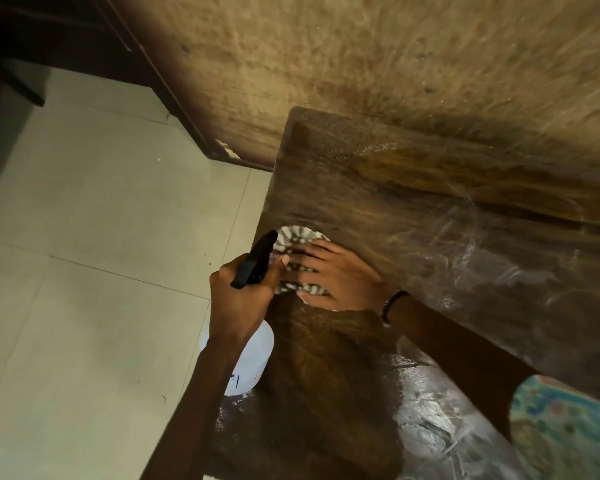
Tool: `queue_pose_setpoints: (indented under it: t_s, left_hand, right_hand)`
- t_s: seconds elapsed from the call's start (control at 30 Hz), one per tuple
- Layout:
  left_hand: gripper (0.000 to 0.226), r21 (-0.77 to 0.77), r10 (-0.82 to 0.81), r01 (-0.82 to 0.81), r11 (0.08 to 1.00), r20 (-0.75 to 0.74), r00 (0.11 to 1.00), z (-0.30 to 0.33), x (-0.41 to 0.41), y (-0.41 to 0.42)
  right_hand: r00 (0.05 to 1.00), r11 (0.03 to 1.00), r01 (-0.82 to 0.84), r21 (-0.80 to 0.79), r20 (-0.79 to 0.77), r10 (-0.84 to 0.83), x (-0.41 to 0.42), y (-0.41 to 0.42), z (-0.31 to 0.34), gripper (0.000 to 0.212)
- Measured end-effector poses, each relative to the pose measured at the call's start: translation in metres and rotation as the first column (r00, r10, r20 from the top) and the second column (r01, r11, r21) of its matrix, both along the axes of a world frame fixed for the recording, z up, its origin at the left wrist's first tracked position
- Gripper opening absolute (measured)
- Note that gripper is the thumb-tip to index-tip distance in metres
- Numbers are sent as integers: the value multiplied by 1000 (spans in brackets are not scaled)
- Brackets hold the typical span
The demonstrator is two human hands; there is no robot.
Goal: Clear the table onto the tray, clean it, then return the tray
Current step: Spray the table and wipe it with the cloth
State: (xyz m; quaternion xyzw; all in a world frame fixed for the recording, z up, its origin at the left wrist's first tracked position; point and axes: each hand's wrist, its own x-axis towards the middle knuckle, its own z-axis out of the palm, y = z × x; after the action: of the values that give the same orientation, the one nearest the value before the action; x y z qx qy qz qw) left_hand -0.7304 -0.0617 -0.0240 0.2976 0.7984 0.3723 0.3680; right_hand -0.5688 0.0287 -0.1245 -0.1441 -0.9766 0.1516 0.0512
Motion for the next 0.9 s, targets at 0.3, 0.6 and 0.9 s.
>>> queue_pose_setpoints:
  t_s: [0.3, 0.6, 0.9]
  left_hand:
    - [30, 43, 39, -40, 998, 21, 999, -2, -8, 14]
    - [18, 83, -40, 44, 996, -53, 998, 2, 2, 37]
    - [44, 54, -64, 65, 996, -27, 998, -8, 26, 83]
  right_hand:
    - [958, 966, 253, 45, 126, -257, 34, 77, 10, 46]
    - [997, 997, 76, 4, -30, -76, -19, 42, 4, 40]
    - [983, 983, 180, -17, 48, -179, 70, 61, -4, 43]
